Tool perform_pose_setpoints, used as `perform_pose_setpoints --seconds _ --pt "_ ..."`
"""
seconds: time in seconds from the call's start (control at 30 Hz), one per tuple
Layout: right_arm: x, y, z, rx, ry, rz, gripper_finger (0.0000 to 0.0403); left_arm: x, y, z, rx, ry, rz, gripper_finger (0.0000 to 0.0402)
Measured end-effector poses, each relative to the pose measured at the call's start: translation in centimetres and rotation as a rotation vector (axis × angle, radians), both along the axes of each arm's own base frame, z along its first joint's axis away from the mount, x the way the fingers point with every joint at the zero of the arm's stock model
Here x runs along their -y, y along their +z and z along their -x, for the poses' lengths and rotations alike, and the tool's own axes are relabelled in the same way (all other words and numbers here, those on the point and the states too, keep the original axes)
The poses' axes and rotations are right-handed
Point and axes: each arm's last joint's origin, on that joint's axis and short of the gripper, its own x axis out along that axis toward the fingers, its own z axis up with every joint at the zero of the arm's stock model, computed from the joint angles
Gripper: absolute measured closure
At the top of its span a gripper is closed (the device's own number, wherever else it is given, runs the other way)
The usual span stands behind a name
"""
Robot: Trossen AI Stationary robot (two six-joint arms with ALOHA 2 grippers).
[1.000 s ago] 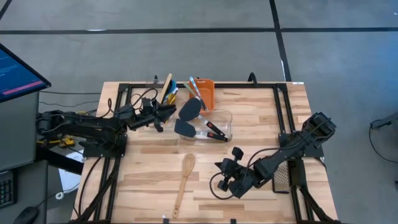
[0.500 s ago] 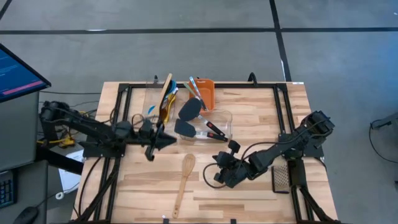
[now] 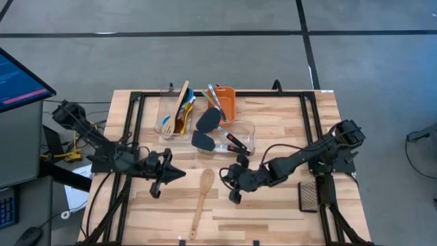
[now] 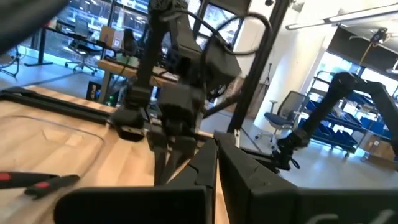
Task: Pick & Place Kitchen Items
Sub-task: Put the light brown wooden slotted spatula into the top transparent bin
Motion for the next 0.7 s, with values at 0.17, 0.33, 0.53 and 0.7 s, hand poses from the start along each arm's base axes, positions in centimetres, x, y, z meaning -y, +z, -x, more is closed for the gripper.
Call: perform_pose_setpoints --seconds 0.17,0.33,0.53,0.7 --pt "-0.2 0.3 -0.2 0.029 0.012 -0.023 0.0403 1.3 -0.4 0.6 -0.023 -0.004 -0.005 0.0401" --pt "-1.0 -1.8 -1.2 -0.022 -0.018 -0.044 0.0403 2.2 -0.9 0.9 -0.051 0.002 -0.022 0.0401" --pt "-3.5 -2.9 -5.2 -0.095 0.003 0.003 0.0403 3.7 -0.6 0.9 -0.050 -0.048 -0.085 0.0401" --pt "-4.1 -2.1 -8.2 -0.158 -0.066 0.069 0.0403 5.3 -0.4 1.8 -0.051 -0.125 -0.113 0.0401"
